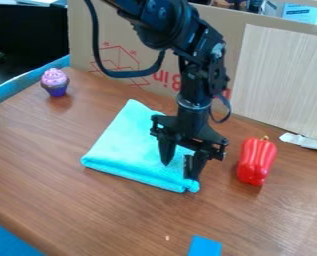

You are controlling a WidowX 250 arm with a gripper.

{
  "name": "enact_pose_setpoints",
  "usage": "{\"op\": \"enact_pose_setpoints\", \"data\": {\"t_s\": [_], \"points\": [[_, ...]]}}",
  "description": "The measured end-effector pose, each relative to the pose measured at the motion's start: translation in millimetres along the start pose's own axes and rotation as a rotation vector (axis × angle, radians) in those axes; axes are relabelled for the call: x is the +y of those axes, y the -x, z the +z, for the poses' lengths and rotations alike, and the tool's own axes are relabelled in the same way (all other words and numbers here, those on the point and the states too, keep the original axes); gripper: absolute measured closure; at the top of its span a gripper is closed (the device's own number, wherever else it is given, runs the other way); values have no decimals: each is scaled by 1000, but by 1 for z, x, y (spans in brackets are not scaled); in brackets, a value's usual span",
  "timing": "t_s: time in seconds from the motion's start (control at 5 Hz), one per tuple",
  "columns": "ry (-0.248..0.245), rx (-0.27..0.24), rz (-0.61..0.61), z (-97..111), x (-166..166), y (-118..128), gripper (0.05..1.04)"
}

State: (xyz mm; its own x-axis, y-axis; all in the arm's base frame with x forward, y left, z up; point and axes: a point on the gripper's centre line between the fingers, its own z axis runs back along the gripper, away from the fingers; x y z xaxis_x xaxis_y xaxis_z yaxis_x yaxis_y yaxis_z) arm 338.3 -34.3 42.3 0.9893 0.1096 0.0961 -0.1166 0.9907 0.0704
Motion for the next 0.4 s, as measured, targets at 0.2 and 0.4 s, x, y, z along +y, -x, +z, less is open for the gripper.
{"op": "enact_pose_setpoints", "data": {"t_s": [0.2, 0.4], "points": [[25, -23, 27, -9, 0, 4, 715], [40, -54, 66, -10, 3, 5, 913]]}}
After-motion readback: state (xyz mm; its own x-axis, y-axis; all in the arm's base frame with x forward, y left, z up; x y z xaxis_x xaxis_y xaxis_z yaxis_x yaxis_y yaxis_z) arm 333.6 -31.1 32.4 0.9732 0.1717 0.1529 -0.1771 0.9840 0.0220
